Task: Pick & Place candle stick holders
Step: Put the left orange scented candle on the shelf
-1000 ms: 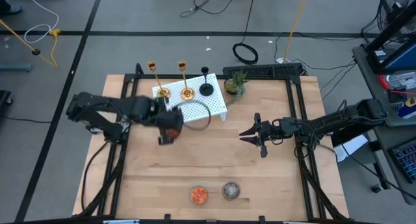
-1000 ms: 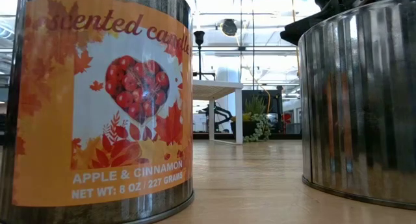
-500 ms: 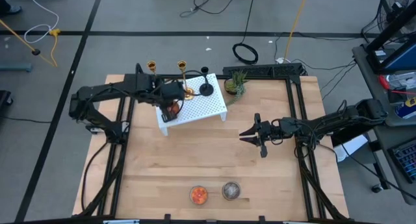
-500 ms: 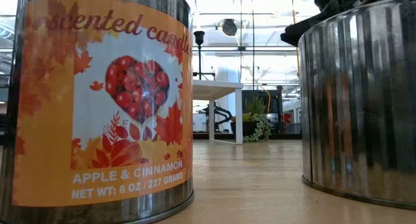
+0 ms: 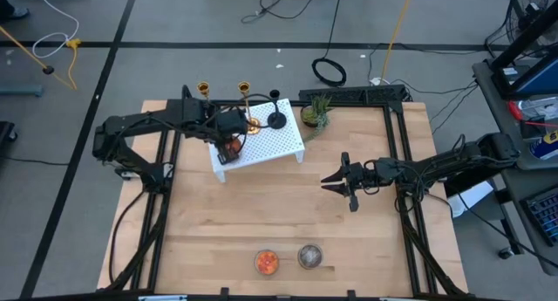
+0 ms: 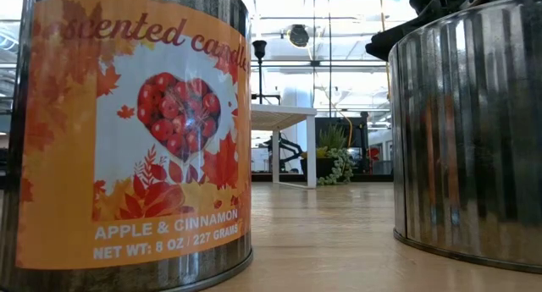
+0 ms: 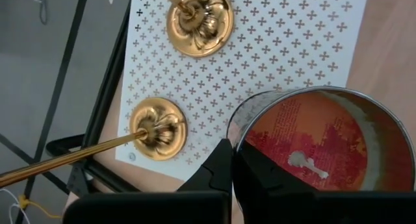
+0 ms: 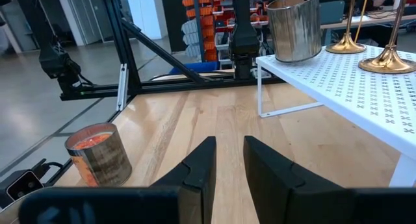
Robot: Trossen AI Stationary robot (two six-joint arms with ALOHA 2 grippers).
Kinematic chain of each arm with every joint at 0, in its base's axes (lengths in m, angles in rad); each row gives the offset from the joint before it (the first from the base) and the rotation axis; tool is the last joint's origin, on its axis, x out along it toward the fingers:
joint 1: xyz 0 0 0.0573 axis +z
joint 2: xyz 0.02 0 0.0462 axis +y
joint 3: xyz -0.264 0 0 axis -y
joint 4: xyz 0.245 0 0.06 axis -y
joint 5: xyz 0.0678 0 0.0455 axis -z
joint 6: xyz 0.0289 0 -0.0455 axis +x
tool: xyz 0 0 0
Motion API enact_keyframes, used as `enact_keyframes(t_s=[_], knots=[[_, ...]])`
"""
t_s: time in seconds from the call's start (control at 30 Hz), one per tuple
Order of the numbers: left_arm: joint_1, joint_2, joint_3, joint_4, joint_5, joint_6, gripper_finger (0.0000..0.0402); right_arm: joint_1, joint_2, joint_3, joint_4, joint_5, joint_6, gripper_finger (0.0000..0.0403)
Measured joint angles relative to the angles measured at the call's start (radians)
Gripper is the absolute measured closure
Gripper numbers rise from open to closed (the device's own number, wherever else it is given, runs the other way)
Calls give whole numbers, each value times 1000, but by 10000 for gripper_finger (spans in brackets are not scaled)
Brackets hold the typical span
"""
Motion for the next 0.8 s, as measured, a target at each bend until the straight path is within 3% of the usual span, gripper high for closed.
enact_keyframes(t_s=[0.8], knots=[[0,0,-1,0,19,-49,389,0,0,0,-3,0,3,330]])
